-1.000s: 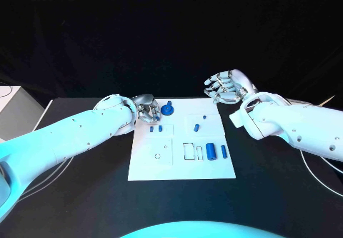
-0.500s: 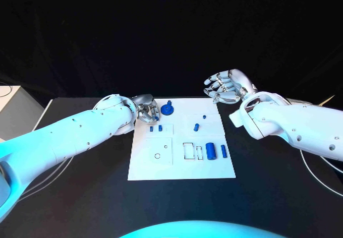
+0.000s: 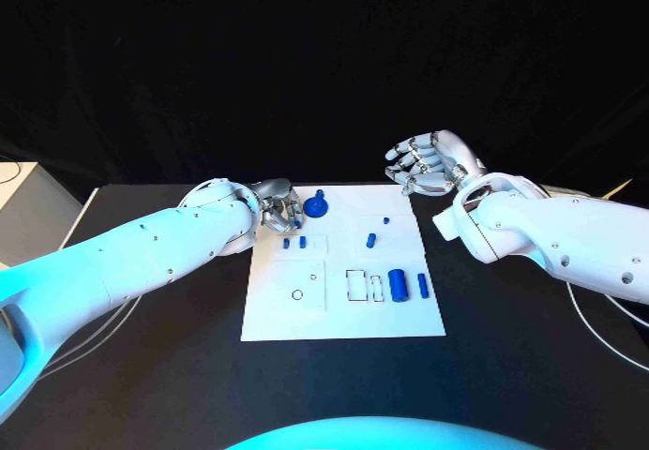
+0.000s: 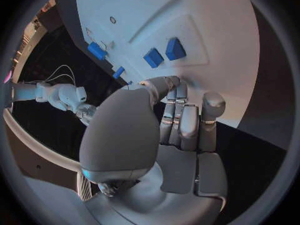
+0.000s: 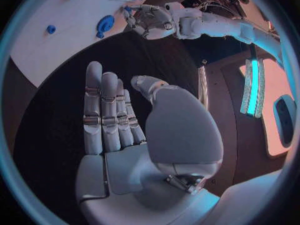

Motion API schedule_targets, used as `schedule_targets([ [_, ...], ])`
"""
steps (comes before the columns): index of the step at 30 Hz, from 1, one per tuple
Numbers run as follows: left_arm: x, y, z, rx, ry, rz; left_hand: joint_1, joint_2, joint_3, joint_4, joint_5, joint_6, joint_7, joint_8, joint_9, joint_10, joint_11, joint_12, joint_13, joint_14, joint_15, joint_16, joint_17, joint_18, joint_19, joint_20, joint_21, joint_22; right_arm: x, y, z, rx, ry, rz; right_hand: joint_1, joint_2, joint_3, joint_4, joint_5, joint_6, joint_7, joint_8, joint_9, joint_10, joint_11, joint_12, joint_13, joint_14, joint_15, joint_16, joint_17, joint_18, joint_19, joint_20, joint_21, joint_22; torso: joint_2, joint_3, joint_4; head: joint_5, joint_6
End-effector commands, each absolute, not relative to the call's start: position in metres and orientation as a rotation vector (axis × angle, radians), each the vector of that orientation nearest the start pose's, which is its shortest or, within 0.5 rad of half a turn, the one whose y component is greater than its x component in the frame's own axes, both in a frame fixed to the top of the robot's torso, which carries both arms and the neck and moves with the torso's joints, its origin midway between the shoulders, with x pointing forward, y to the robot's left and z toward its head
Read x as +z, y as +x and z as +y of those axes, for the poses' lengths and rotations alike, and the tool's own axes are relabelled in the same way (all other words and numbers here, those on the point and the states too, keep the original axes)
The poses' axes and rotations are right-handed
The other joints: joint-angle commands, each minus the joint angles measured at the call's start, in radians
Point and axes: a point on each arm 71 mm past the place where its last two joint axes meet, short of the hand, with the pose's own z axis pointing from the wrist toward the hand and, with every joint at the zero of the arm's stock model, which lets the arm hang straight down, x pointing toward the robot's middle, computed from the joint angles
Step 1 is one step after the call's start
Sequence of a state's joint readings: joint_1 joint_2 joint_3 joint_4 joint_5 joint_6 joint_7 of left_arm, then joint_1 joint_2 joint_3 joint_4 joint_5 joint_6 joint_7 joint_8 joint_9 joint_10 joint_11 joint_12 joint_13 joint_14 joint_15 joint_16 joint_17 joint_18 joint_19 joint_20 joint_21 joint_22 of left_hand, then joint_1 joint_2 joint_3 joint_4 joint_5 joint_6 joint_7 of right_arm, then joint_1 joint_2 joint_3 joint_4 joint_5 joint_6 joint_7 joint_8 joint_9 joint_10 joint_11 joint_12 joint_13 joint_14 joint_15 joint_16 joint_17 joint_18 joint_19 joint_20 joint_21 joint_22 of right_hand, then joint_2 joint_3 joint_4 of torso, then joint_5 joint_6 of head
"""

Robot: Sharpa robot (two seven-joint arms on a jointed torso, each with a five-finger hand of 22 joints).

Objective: Assemble the parts on the task board

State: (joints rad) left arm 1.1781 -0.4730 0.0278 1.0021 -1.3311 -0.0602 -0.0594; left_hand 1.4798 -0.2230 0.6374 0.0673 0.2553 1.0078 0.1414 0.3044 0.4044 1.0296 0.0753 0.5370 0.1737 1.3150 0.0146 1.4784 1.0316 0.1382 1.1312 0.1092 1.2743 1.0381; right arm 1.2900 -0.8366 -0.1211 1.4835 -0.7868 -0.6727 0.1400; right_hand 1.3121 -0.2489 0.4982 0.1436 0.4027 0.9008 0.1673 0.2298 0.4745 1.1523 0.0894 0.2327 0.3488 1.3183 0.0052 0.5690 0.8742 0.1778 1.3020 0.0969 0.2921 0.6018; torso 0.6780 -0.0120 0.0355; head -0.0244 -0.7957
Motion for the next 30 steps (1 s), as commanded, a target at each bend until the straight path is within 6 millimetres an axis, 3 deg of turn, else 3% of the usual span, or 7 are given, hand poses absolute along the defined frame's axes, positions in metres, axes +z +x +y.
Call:
schedule_targets([
  [1,-0.2227,0.5644,0.1504,-0.639,0.054,1.919,-0.009,-0.003,0.0,-0.005,0.0,0.006,-0.001,0.003,0.002,0.006,0.001,-0.004,-0.001,-0.002,-0.002,0.001,-0.001,-0.004,-0.001,0.004,-0.003,-0.001,-0.153,0.5031,-0.2242,0.931,0.426,1.374,-0.005,0.004,-0.003,-0.002,0.005,0.002,0.001,-0.005,-0.001,0.007,-0.003,-0.006,-0.001,0.007,-0.003,-0.003,0.001,0.003,0.006,0.001,-0.003,-0.001,0.0,0.0002,0.0002,-0.002,-0.001],
  [9,-0.227,0.5635,0.1506,-0.622,0.065,1.955,-0.01,-0.002,0.0,-0.006,0.0,0.006,-0.001,0.001,0.002,0.006,0.001,-0.006,-0.001,-0.003,-0.002,0.0,-0.001,-0.005,0.0,0.004,-0.002,0.0,-0.1529,0.5026,-0.2245,0.931,0.426,1.375,-0.005,0.004,-0.003,-0.002,0.005,0.002,0.001,-0.005,-0.001,0.007,-0.003,-0.006,-0.001,0.007,-0.003,-0.003,0.001,0.003,0.006,0.001,-0.003,-0.001,-0.001,0.0004,0.0016,-0.005,-0.006],
  [30,-0.2261,0.5635,0.1513,-0.629,0.064,1.926,-0.012,-0.004,0.003,-0.015,-0.001,-0.004,0.003,-0.012,-0.001,0.004,0.005,-0.019,-0.001,-0.008,0.001,-0.002,-0.005,-0.003,-0.009,0.005,-0.008,-0.008,-0.153,0.5028,-0.2255,0.929,0.427,1.375,-0.005,0.004,-0.003,-0.002,0.005,0.002,0.001,-0.005,-0.001,0.007,-0.003,-0.006,-0.001,0.007,-0.003,-0.003,0.001,0.003,0.006,0.001,-0.003,-0.001,-0.002,-0.0015,0.0023,-0.006,-0.004],
])
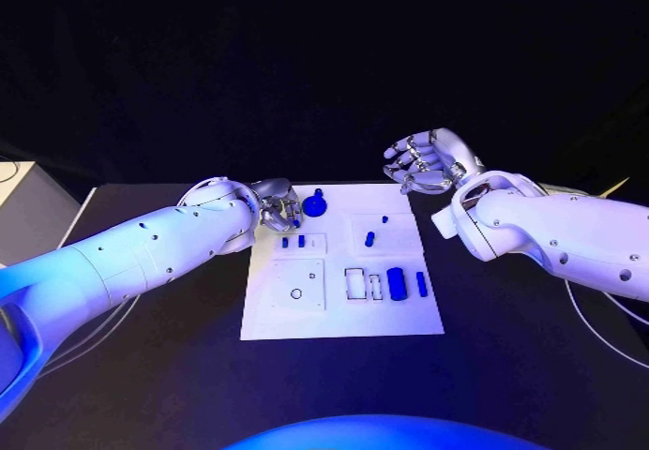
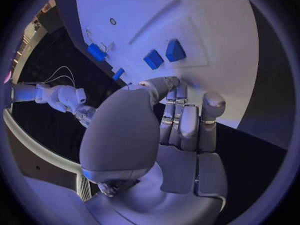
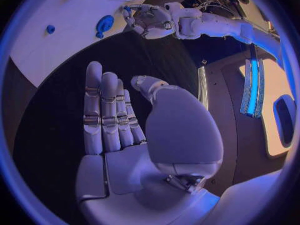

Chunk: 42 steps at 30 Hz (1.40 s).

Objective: Assemble the parts on the task board

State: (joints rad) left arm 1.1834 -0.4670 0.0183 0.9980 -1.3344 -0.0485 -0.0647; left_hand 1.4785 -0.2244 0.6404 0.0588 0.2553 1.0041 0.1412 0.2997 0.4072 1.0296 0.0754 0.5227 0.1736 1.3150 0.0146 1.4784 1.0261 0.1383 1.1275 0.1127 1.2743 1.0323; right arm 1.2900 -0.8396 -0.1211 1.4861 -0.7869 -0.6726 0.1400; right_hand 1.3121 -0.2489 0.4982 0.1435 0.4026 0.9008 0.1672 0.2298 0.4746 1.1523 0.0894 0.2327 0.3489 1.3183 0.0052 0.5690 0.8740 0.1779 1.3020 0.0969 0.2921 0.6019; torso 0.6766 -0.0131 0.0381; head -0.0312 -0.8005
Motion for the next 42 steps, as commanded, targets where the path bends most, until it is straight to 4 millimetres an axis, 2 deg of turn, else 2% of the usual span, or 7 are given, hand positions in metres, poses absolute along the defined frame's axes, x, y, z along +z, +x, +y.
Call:
schedule_targets([
  [1,-0.226,0.564,0.151,-0.631,0.062,1.923,-0.012,-0.002,0.001,-0.008,-0.001,-0.004,0.004,-0.011,-0.005,0.004,0.006,-0.008,-0.001,-0.01,0.002,-0.002,-0.002,-0.003,-0.006,0.002,-0.009,-0.003,-0.153,0.503,-0.225,0.929,0.427,1.374,-0.005,0.004,-0.003,-0.002,0.005,0.002,0.001,-0.005,-0.001,0.007,-0.003,-0.006,-0.001,0.007,-0.003,-0.003,0.001,0.003,0.006,0.001,-0.003,-0.001,0.0,-0.0003,-0.0008,0.001,0.001],
  [19,-0.223,0.564,0.155,-0.636,0.033,1.88,-0.037,-0.022,0.003,-0.023,-0.001,-0.123,0.008,-0.114,-0.041,0.002,0.01,-0.052,0.004,-0.036,0.008,-0.006,-0.031,0.003,-0.028,0.011,-0.026,-0.026,-0.153,0.503,-0.226,0.925,0.427,1.376,-0.005,0.004,-0.004,-0.004,0.004,0.003,0.001,-0.007,-0.001,0.008,-0.003,-0.009,-0.007,0.008,-0.003,-0.008,0.006,0.002,0.008,0.001,-0.006,-0.003,0.001,0.0001,-0.0012,0.002,0.003],
  [31,-0.223,0.564,0.159,-0.629,0.022,1.872,-0.039,-0.024,0.0,-0.025,-0.001,-0.141,0.004,-0.128,-0.048,0.004,0.01,-0.056,0.006,-0.038,0.008,-0.005,-0.032,0.003,-0.027,0.01,-0.027,-0.026,-0.155,0.504,-0.227,0.919,0.422,1.39,-0.001,0.003,-0.004,-0.008,0.003,0.002,0.001,-0.009,-0.001,0.007,-0.003,-0.011,-0.01,0.012,-0.003,-0.008,0.009,0.003,0.011,0.0,-0.005,-0.004,0.0,0.0004,-0.0017,0.001,0.003],
  [35,-0.223,0.564,0.164,-0.624,0.017,1.874,-0.039,-0.024,0.0,-0.025,0.0,-0.144,0.004,-0.129,-0.048,0.003,0.01,-0.058,0.006,-0.039,0.008,-0.006,-0.035,0.004,-0.032,0.01,-0.03,-0.032,-0.156,0.506,-0.228,0.909,0.401,1.41,0.024,0.006,0.001,-0.032,-0.029,0.006,0.0,-0.012,-0.001,0.009,-0.006,-0.014,-0.02,0.046,-0.01,0.003,0.022,0.004,0.04,-0.008,0.012,0.005,0.0,0.0005,-0.0012,0.0,0.004],
  [38,-0.222,0.564,0.171,-0.621,0.003,1.874,-0.039,-0.026,0.0,-0.026,0.001,-0.145,0.004,-0.131,-0.05,-0.004,0.012,-0.063,0.006,-0.052,0.009,-0.01,-0.057,0.007,-0.043,0.011,-0.039,-0.045,-0.158,0.508,-0.229,0.885,0.348,1.442,0.046,0.005,0.014,-0.055,-0.089,0.009,0.003,-0.024,-0.005,-0.005,-0.002,-0.042,-0.044,0.113,-0.011,0.174,0.144,0.0,0.073,-0.014,0.048,0.03,0.0,0.0004,-0.0004,-0.001,0.005],
  [40,-0.22,0.564,0.176,-0.624,-0.015,1.871,-0.039,-0.026,0.0,-0.026,0.001,-0.145,0.005,-0.132,-0.05,-0.01,0.015,-0.067,0.005,-0.063,0.011,-0.014,-0.072,0.009,-0.051,0.011,-0.045,-0.054,-0.16,0.509,-0.23,0.867,0.308,1.464,0.053,0.003,0.023,-0.064,-0.101,0.015,0.003,-0.031,-0.008,-0.007,-0.001,-0.058,-0.061,0.146,-0.011,0.29,0.223,-0.001,0.088,-0.016,0.072,0.049,0.0,0.0002,-0.0001,-0.001,0.006],
  [42,-0.217,0.565,0.182,-0.632,-0.04,1.869,-0.04,-0.026,-0.001,-0.027,0.002,-0.144,0.008,-0.134,-0.051,-0.02,0.019,-0.072,0.005,-0.084,0.014,-0.023,-0.104,0.014,-0.071,0.013,-0.059,-0.075,-0.162,0.511,-0.231,0.844,0.262,1.488,0.059,0.001,0.035,-0.072,-0.113,0.023,0.003,-0.039,-0.01,-0.008,0.001,-0.077,-0.082,0.171,-0.011,0.396,0.294,-0.015,0.112,-0.018,0.184,0.137,0.0,-0.0001,0.0004,-0.002,0.008],
])
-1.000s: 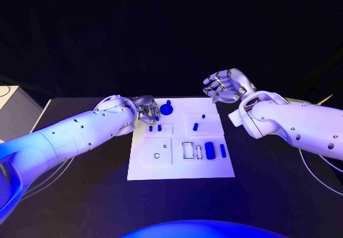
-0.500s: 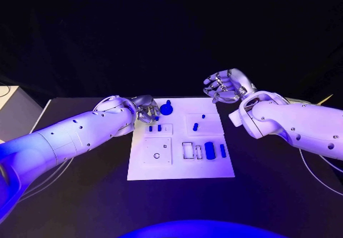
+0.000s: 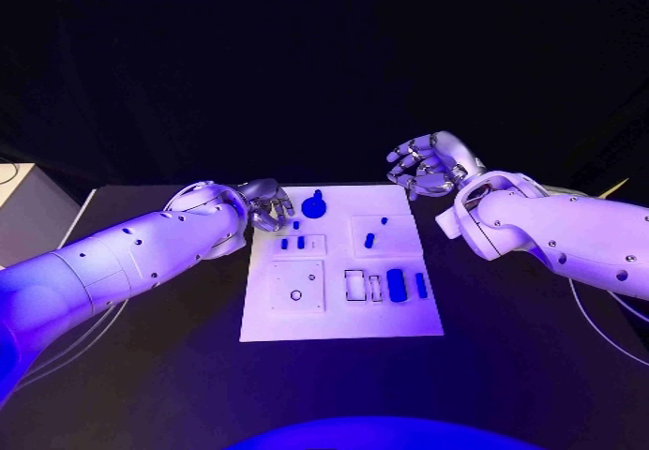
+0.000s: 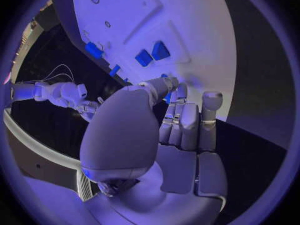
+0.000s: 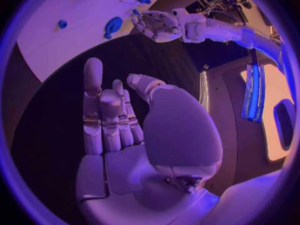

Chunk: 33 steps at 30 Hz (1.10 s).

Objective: Assemble the parts on the task board

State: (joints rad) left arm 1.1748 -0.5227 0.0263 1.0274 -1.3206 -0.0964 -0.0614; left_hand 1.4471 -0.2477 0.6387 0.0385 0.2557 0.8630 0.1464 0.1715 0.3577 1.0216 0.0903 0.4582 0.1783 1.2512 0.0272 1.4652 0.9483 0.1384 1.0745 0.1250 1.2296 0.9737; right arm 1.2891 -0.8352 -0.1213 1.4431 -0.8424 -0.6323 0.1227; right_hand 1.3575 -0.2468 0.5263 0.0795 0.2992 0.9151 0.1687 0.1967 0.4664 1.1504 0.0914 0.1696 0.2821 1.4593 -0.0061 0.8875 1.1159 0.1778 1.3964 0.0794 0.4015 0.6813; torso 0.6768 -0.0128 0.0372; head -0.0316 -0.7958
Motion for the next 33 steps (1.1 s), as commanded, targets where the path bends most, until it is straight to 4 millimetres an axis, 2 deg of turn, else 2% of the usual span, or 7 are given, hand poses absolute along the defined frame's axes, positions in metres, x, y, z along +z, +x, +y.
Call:
schedule_targets([
  [1,-0.215,0.565,0.186,-0.638,-0.056,1.866,-0.008,-0.005,0.005,-0.008,0.003,-0.001,0.008,-0.007,-0.004,-0.04,0.015,-0.022,-0.004,-0.094,0.01,-0.043,-0.135,0.023,-0.062,0.006,-0.046,-0.062,-0.163,0.512,-0.231,0.829,0.235,1.501,0.016,-0.003,0.014,-0.011,-0.018,0.012,0.001,-0.012,-0.004,-0.004,-0.001,-0.024,-0.027,0.038,0.0,0.111,0.073,-0.023,0.028,-0.001,0.138,0.108,-0.001,-0.0003,0.0012,-0.002,0.004],
  [2,-0.213,0.566,0.189,-0.647,-0.077,1.861,-0.005,-0.007,0.012,-0.01,0.005,0.001,0.011,-0.008,-0.005,-0.072,0.029,-0.04,-0.01,-0.183,0.02,-0.09,-0.258,0.032,-0.104,0.014,-0.075,-0.103,-0.164,0.513,-0.232,0.813,0.207,1.512,0.017,-0.004,0.019,-0.013,-0.022,0.015,0.0,-0.014,-0.005,-0.004,-0.001,-0.031,-0.036,0.044,0.0,0.143,0.092,-0.028,0.035,-0.001,0.181,0.143,-0.001,-0.0004,0.0014,-0.002,0.004],
  [7,-0.201,0.568,0.208,-0.726,-0.216,1.82,-0.001,-0.007,0.027,-0.018,0.008,0.014,0.027,-0.008,-0.008,-0.107,0.046,-0.065,-0.024,-0.295,0.034,-0.179,-0.418,0.047,-0.18,0.028,-0.124,-0.161,-0.168,0.519,-0.232,0.72,0.066,1.559,0.015,-0.011,0.035,-0.018,-0.031,0.024,-0.003,-0.028,-0.014,0.005,-0.002,-0.053,-0.067,0.064,0.001,0.266,0.168,-0.049,0.058,-0.002,0.347,0.276,0.0,0.0,0.0012,-0.004,0.01],
  [10,-0.19,0.567,0.221,-0.849,-0.379,1.747,-0.014,0.001,0.026,-0.008,0.007,0.04,0.042,0.005,-0.006,-0.091,0.044,-0.059,-0.027,-0.31,0.032,-0.233,-0.453,0.048,-0.195,0.029,-0.141,-0.172,-0.171,0.522,-0.229,0.626,-0.046,1.578,0.012,-0.012,0.042,-0.018,-0.041,0.034,-0.009,-0.033,-0.019,0.019,-0.005,-0.061,-0.082,0.072,-0.001,0.331,0.207,-0.063,0.072,-0.002,0.454,0.361,0.001,0.0,0.0004,-0.011,0.017],
  [20,-0.183,0.536,0.24,-1.33,-0.871,1.529,-0.031,0.019,-0.012,0.007,0.002,0.052,0.046,0.016,-0.009,-0.068,0.04,-0.017,-0.016,-0.33,0.032,-0.318,-0.502,0.047,-0.216,0.028,-0.207,-0.216,-0.179,0.532,-0.22,0.409,-0.223,1.587,0.005,-0.023,0.048,-0.017,-0.062,0.043,-0.017,-0.039,-0.023,0.031,-0.01,-0.07,-0.099,0.076,-0.002,0.365,0.22,-0.075,0.085,-0.003,0.557,0.444,0.001,-0.0031,0.0026,-0.051,0.029],
  [27,-0.182,0.515,0.246,-1.485,-1.032,1.432,-0.029,0.023,-0.019,0.008,0.002,0.053,0.046,0.018,-0.009,-0.07,0.04,-0.014,-0.016,-0.332,0.032,-0.324,-0.506,0.048,-0.215,0.028,-0.215,-0.221,-0.195,0.533,-0.215,0.329,-0.279,1.66,-0.008,-0.038,0.044,-0.012,-0.072,0.039,-0.015,-0.049,-0.028,0.002,-0.003,-0.094,-0.118,0.076,0.003,0.38,0.221,-0.078,0.083,0.0,0.58,0.466,0.0,-0.0065,0.0098,-0.057,0.025],
  [33,-0.183,0.504,0.254,-1.516,-1.08,1.392,-0.027,0.025,-0.023,0.007,0.003,0.056,0.046,0.02,-0.009,-0.071,0.04,-0.013,-0.016,-0.333,0.032,-0.327,-0.507,0.048,-0.214,0.027,-0.219,-0.224,-0.207,0.53,-0.212,0.296,-0.31,1.721,-0.023,-0.043,0.007,-0.012,-0.078,0.033,-0.016,-0.059,-0.033,-0.03,-0.001,-0.104,-0.134,0.074,0.006,0.388,0.218,-0.078,0.078,0.004,0.59,0.478,0.0,-0.0068,0.005,-0.053,0.024],
])
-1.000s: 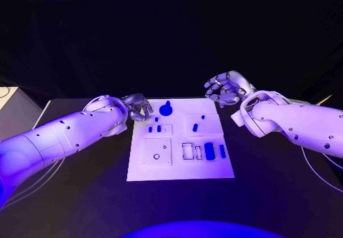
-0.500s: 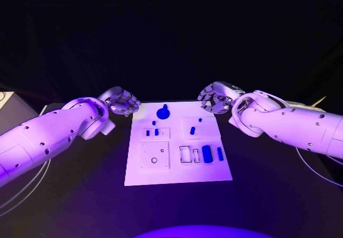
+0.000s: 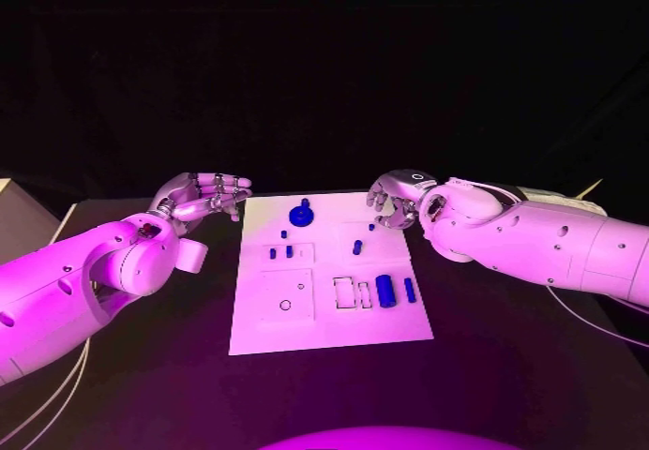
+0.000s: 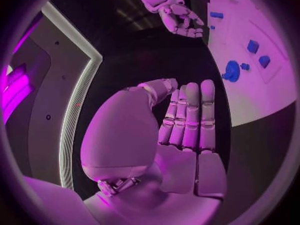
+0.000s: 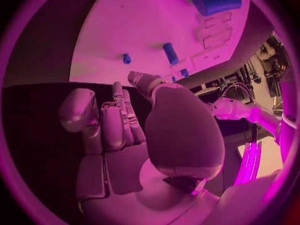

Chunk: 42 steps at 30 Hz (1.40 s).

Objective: Assemble the parts on the task board

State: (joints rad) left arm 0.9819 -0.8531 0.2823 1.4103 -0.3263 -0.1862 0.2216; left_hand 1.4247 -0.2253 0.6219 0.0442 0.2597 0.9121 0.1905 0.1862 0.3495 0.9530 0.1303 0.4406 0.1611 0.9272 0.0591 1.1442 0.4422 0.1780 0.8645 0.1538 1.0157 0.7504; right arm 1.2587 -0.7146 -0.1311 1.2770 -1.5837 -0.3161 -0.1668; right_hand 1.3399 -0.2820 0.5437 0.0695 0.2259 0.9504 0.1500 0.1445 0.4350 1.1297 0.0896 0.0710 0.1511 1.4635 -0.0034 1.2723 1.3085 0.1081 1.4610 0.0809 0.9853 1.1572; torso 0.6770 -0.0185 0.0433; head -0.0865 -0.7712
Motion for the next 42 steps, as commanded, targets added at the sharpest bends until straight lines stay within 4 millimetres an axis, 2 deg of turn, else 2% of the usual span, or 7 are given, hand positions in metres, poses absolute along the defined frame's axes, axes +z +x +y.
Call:
schedule_targets([
  [1,-0.183,0.503,0.255,-1.519,-1.084,1.388,-0.004,0.002,-0.006,0.001,-0.001,0.007,0.002,0.005,0.0,-0.002,0.0,0.005,0.001,-0.009,0.0,-0.006,-0.001,0.008,-0.004,-0.001,-0.005,-0.001,-0.208,0.53,-0.212,0.292,-0.313,1.729,-0.005,-0.007,-0.017,-0.002,-0.004,-0.002,0.003,-0.007,-0.002,-0.013,0.001,-0.006,-0.005,0.069,0.003,0.005,0.025,-0.008,0.013,0.003,0.008,0.004,-0.001,-0.0011,-0.001,0.001,-0.002],
  [5,-0.182,0.5,0.258,-1.523,-1.094,1.373,-0.002,0.003,-0.008,-0.001,-0.001,0.008,0.001,0.006,0.0,-0.003,0.0,0.005,0.001,-0.01,-0.001,-0.008,-0.002,0.008,-0.003,-0.002,-0.007,-0.003,-0.213,0.529,-0.211,0.282,-0.322,1.752,-0.007,-0.006,-0.032,-0.001,-0.004,-0.001,0.003,-0.009,-0.003,-0.018,0.001,-0.004,-0.008,0.069,0.003,0.009,0.025,-0.008,0.012,0.004,0.012,0.009,-0.001,-0.0014,0.0011,0.001,-0.002],
  [9,-0.181,0.498,0.259,-1.531,-1.102,1.36,-0.001,0.004,-0.009,-0.001,-0.001,0.009,0.002,0.007,0.0,-0.003,0.0,0.006,0.001,-0.01,-0.001,-0.009,-0.003,0.008,-0.003,-0.002,-0.008,-0.004,-0.219,0.529,-0.209,0.277,-0.318,1.756,-0.001,0.003,-0.039,0.0,0.0,0.007,0.003,-0.008,-0.004,-0.02,0.002,-0.002,-0.011,0.068,0.003,0.012,0.024,-0.008,0.012,0.005,0.018,0.015,0.0,0.0002,-0.0014,0.002,0.001],
  [12,-0.181,0.497,0.258,-1.537,-1.102,1.356,-0.001,0.004,-0.009,-0.001,-0.001,0.009,0.002,0.007,0.0,-0.003,0.0,0.006,0.001,-0.01,-0.001,-0.009,-0.003,0.008,-0.003,-0.002,-0.008,-0.004,-0.221,0.529,-0.208,0.276,-0.314,1.754,0.005,0.01,-0.035,0.001,-0.001,0.014,0.005,-0.007,-0.004,-0.016,0.003,0.002,-0.013,0.068,0.003,0.014,0.023,-0.009,0.012,0.006,0.023,0.019,0.0,-0.0001,-0.0002,0.004,0.003],
  [15,-0.18,0.495,0.257,-1.545,-1.102,1.355,-0.001,0.004,-0.009,-0.001,-0.001,0.009,0.002,0.007,0.0,-0.003,0.0,0.006,0.001,-0.01,-0.001,-0.009,-0.003,0.008,-0.003,-0.002,-0.008,-0.004,-0.223,0.53,-0.207,0.279,-0.311,1.749,0.011,0.018,-0.022,0.003,-0.002,0.028,0.006,-0.004,-0.005,-0.004,0.003,0.007,-0.016,0.067,0.004,0.017,0.02,-0.01,0.014,0.008,0.036,0.03,0.0,0.0013,-0.0015,0.005,0.003],
  [32,-0.179,0.492,0.256,-1.553,-1.107,1.354,0.0,0.005,-0.012,-0.002,-0.001,0.01,0.003,0.008,0.0,-0.004,0.0,0.007,0.001,-0.01,-0.001,-0.011,-0.005,0.008,-0.002,-0.002,-0.011,-0.006,-0.226,0.529,-0.195,0.333,-0.29,1.71,0.016,0.042,0.042,0.013,0.002,0.064,-0.004,0.003,-0.004,0.033,-0.006,0.012,-0.029,0.066,-0.002,0.027,0.011,-0.011,0.015,0.005,0.061,0.053,0.001,0.0014,-0.0022,0.011,-0.001],
  [42,-0.178,0.492,0.256,-1.553,-1.109,1.359,0.0,0.005,-0.013,-0.002,0.0,0.01,0.003,0.008,0.0,-0.005,0.001,0.007,0.001,-0.011,0.0,-0.012,-0.005,0.008,-0.001,-0.002,-0.012,-0.006,-0.228,0.531,-0.191,0.341,-0.285,1.707,0.024,0.066,0.087,0.003,-0.021,0.09,-0.01,0.014,0.005,0.06,-0.013,0.01,-0.036,0.065,-0.007,0.036,0.007,-0.012,0.013,0.001,0.073,0.065,0.0,0.0013,-0.0018,0.012,-0.004],
])
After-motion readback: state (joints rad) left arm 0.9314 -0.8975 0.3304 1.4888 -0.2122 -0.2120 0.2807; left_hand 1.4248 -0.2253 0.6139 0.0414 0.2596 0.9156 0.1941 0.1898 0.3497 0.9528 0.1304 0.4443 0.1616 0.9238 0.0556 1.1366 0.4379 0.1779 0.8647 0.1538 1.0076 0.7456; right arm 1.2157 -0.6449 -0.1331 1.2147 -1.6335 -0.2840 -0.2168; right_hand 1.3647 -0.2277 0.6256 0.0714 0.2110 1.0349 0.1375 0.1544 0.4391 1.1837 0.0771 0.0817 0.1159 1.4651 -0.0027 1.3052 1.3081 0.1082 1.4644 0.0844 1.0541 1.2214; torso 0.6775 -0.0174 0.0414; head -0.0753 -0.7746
